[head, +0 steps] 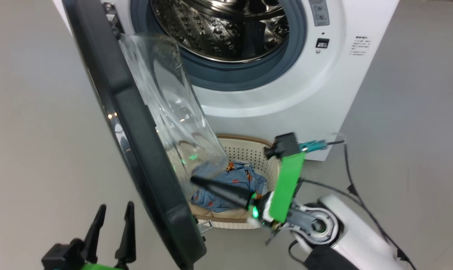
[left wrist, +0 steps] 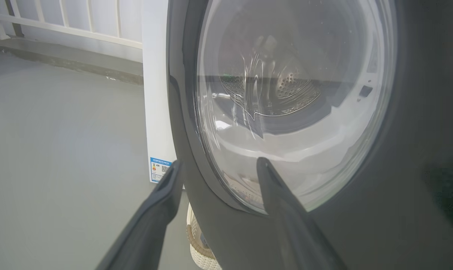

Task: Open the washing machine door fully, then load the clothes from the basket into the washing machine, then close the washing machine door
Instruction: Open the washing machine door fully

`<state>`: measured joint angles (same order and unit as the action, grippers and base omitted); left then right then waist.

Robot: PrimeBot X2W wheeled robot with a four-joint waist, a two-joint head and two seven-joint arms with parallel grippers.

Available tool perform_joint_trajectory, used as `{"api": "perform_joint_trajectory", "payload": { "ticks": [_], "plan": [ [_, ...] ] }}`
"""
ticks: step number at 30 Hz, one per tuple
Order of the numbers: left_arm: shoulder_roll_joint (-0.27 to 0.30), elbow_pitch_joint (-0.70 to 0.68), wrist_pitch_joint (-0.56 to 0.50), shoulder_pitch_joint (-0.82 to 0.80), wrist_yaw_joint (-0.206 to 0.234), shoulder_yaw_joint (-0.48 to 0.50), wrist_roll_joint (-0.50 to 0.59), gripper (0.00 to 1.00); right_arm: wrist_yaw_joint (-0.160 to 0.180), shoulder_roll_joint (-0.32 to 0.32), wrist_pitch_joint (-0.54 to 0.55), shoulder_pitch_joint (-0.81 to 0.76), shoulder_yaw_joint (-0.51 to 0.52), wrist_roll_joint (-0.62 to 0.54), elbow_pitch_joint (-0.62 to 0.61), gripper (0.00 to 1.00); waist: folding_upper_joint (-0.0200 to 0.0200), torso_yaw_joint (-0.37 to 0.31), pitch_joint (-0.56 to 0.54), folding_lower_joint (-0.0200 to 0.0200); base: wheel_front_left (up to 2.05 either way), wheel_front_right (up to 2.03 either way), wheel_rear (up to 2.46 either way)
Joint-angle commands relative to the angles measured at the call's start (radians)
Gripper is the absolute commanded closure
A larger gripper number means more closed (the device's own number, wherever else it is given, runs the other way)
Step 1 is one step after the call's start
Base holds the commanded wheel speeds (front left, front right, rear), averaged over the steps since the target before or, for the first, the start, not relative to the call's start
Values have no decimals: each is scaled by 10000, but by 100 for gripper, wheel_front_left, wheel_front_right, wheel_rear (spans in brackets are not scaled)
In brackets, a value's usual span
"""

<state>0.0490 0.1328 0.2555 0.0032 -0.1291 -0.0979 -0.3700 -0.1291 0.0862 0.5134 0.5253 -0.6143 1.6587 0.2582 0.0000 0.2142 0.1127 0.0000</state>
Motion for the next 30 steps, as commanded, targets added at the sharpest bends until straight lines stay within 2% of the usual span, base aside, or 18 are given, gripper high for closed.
{"api": "perform_joint_trajectory", "payload": {
  "ticks": [1,8,9,10,11,13,14,21,23,26,30],
  "plan": [
    [147,-229,63,-23,-16,379,-22,0,-16,-168,-108,93,41,-136,-345,100,0,-111,-93,0,0,0,0],
    [219,-258,63,236,-16,751,13,0,-16,854,-1210,-376,800,-1400,-1518,100,0,-489,-316,0,0,0,0],
    [227,-260,63,262,-16,790,19,0,-16,1046,-1526,-460,808,-1677,-1687,89,0,-533,-331,0,0,0,0],
    [231,-265,63,279,-16,827,27,0,-16,1239,-1893,-544,800,-1959,-1836,70,0,-579,-344,0,0,0,0],
    [233,-264,63,296,-16,853,37,0,-16,1422,-2263,-640,769,-2192,-1953,55,0,-617,-369,0,0,0,0],
    [248,-246,63,327,-16,895,55,0,-16,1868,-3092,-803,608,-2766,-2141,3,0,-692,-416,0,0,0,0],
    [260,-205,63,345,-16,951,79,0,-16,2082,-3539,-888,510,-3017,-2175,0,0,-735,-447,0,0,0,0],
    [252,-99,63,503,-16,1085,94,0,-16,3516,-7030,-1457,-183,-4594,-1668,0,0,-911,-723,0,0,0,0],
    [248,-97,63,576,-16,1126,99,0,-16,3704,-7507,-1678,-186,-4677,-1496,0,0,-968,-822,0,0,0,0],
    [252,-83,63,700,-16,1220,83,0,-16,3937,-7727,-2055,242,-5055,-1304,0,0,-1069,-963,0,0,0,0],
    [251,-80,63,776,-16,1366,64,0,-16,3620,-7746,-2865,2113,-6561,-1374,0,0,-1176,-1041,0,0,0,0]
  ]
}}
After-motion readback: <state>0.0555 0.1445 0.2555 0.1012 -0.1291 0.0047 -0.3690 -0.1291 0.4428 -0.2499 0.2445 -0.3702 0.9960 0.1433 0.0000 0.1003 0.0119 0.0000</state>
